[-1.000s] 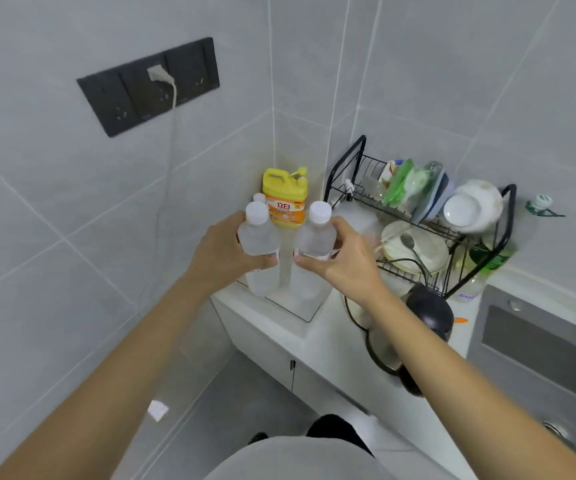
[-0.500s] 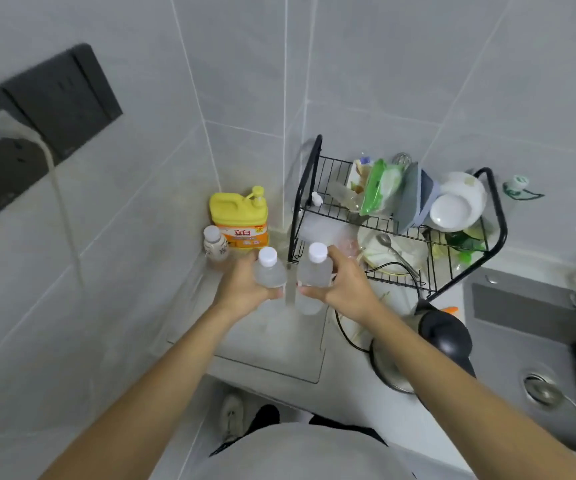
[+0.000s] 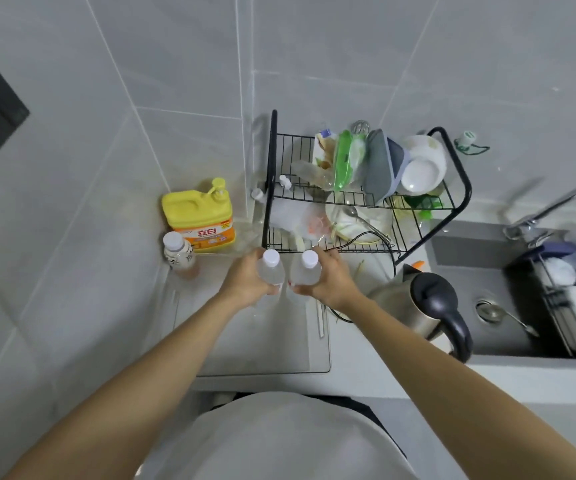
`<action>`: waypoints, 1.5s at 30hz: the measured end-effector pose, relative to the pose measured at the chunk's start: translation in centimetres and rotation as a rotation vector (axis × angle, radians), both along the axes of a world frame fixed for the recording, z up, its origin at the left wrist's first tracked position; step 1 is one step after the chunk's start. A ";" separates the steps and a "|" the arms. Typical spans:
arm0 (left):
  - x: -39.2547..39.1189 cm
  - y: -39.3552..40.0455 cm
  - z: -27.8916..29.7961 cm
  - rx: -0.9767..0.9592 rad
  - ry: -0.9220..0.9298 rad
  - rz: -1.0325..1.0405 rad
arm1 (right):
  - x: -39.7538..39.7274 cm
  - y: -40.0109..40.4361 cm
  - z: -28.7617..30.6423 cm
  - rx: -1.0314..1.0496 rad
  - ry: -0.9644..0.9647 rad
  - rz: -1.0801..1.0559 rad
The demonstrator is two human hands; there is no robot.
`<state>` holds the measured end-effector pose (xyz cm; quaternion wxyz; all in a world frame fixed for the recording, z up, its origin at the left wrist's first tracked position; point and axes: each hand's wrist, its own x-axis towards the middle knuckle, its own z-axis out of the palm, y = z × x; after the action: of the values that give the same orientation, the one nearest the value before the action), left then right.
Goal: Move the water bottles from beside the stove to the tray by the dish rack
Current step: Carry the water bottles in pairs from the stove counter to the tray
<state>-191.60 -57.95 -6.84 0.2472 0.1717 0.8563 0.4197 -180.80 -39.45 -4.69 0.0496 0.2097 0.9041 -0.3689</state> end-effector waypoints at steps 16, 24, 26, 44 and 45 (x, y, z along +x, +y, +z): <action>0.9 0.6 -1.0 0.038 0.136 -0.041 | -1.2 0.0 -2.4 0.243 0.066 0.108; -1.5 -0.6 1.3 -0.042 0.202 -0.335 | -1.2 1.7 -0.6 0.070 0.195 0.283; -2.6 -0.9 2.5 -0.071 0.221 -0.506 | -1.7 2.5 0.1 0.057 0.190 0.366; -0.8 -1.5 4.0 -0.222 0.505 -0.442 | -1.6 2.4 1.3 0.274 0.118 0.375; -0.5 -1.4 4.1 -0.229 0.529 -0.419 | -1.5 2.3 1.3 0.295 0.123 0.368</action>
<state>-192.15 -59.38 -2.71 0.1155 0.4176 0.8783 0.2020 -182.31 -37.12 -3.43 0.0295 0.0234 0.9725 -0.2298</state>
